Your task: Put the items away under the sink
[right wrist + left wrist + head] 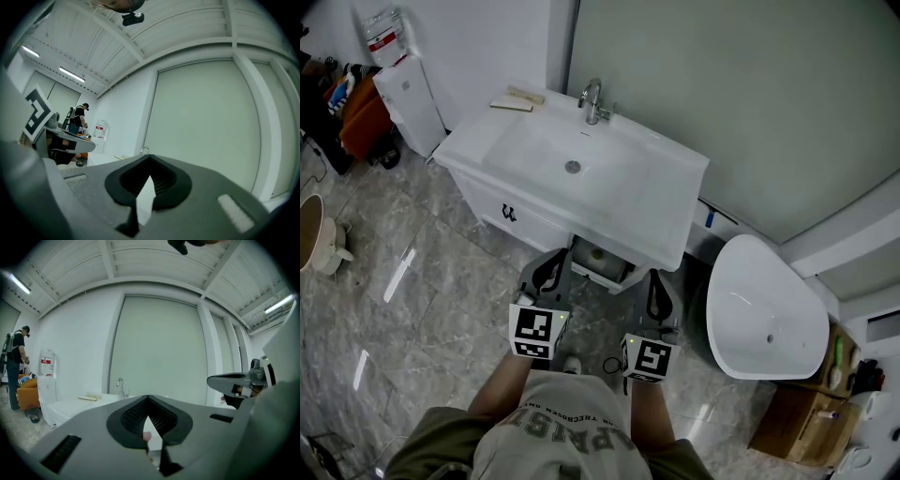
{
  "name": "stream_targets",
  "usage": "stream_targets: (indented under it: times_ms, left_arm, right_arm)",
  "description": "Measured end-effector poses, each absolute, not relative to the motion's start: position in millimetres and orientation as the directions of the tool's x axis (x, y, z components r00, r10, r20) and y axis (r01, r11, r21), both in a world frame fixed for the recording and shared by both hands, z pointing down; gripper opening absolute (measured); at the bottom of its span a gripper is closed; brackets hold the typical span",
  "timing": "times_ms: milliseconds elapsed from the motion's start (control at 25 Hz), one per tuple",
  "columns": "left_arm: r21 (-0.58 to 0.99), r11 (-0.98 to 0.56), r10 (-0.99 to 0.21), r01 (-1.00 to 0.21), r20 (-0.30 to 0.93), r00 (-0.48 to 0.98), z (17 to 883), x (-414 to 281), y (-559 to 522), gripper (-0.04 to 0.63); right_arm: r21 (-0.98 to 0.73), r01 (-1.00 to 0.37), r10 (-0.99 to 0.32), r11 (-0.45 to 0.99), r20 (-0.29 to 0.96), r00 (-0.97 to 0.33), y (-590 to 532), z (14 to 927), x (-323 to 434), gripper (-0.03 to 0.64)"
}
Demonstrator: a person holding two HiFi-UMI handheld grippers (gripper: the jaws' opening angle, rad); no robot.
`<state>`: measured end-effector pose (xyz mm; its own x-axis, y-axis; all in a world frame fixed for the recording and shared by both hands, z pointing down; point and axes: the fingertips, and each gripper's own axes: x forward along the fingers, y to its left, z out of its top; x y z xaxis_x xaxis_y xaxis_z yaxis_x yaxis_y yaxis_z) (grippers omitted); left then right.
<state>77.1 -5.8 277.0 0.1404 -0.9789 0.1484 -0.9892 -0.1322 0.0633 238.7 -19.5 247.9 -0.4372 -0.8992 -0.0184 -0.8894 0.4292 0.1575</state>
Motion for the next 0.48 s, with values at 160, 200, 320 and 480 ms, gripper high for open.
stream_targets:
  times_ms: [160, 200, 320, 480]
  left_arm:
    - [0.046, -0.122, -0.989, -0.991, 0.076, 0.125, 264, 74, -1, 0.011]
    - [0.044, -0.119, -0.991, -0.992, 0.058, 0.122, 260, 74, -1, 0.011]
    - [0.040, -0.118, -0.993, -0.992, 0.024, 0.119, 250, 75, -2, 0.010]
    - [0.028, -0.127, -0.992, -0.992, 0.008, 0.127, 245, 77, -2, 0.010]
  right_arm:
    - [0.188, -0.886, -0.895, 0.424, -0.062, -0.442, -15, 229, 237, 0.002]
    - [0.194, -0.885, -0.894, 0.424, -0.070, -0.443, -14, 226, 237, 0.002]
    - [0.193, -0.885, -0.891, 0.424, -0.087, -0.446, -14, 221, 236, 0.002]
    - [0.193, -0.885, -0.889, 0.425, -0.094, -0.448, -14, 218, 233, 0.002]
